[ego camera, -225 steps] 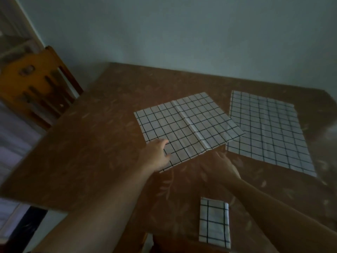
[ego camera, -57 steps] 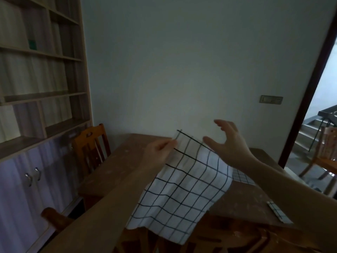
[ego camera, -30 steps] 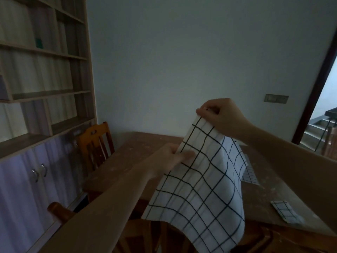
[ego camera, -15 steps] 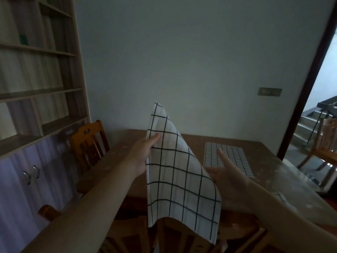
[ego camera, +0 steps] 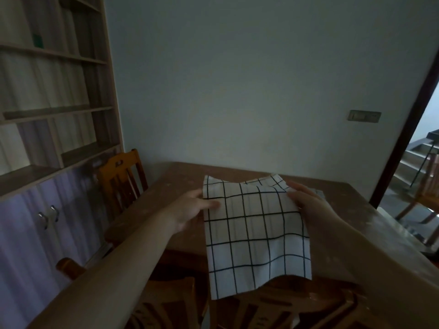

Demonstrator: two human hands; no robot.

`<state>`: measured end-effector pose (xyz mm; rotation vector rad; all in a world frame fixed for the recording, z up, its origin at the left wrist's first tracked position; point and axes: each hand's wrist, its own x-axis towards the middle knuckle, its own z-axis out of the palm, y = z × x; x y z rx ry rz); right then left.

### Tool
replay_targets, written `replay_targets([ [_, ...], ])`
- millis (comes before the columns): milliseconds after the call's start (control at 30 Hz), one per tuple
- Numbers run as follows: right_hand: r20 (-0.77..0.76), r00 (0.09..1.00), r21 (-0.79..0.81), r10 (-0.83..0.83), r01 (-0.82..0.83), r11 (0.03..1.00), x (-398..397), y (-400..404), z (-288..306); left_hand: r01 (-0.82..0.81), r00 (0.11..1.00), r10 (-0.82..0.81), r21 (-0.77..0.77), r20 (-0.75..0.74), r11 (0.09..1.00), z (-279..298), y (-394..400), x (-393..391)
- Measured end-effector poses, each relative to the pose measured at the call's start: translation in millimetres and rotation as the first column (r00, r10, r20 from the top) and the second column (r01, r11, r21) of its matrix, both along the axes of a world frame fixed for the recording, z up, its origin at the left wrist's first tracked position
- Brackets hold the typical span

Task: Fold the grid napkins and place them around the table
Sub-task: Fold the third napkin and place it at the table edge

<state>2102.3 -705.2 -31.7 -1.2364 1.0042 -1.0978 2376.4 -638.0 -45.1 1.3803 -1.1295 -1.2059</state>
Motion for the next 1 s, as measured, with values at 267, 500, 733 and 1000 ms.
replay_targets([
  [267,-0.071,0.985,-0.142,-0.156,0.145,0.979,-6.6,-6.6,6.0,-0.218,0.974,0.211,-0.087,-0.082,0.972,-3.9,-7.9,0.9],
  [500,-0.026,0.985,-0.175,-0.17,0.163,0.971,-12.9,-12.2,13.1,-0.253,0.965,0.239,-0.141,-0.107,0.957,-6.9,-15.6,4.2],
  [733,-0.142,0.967,-0.317,-0.213,0.159,0.935,-18.0,-10.8,23.3,-0.228,0.932,0.307,-0.346,0.192,0.91,2.4,-11.0,-1.1],
  [1000,-0.485,0.812,-0.597,-0.325,-0.035,0.802,-26.1,-3.0,35.8,-0.175,0.742,0.451,-0.507,0.495,0.844,10.9,-14.9,-2.4],
])
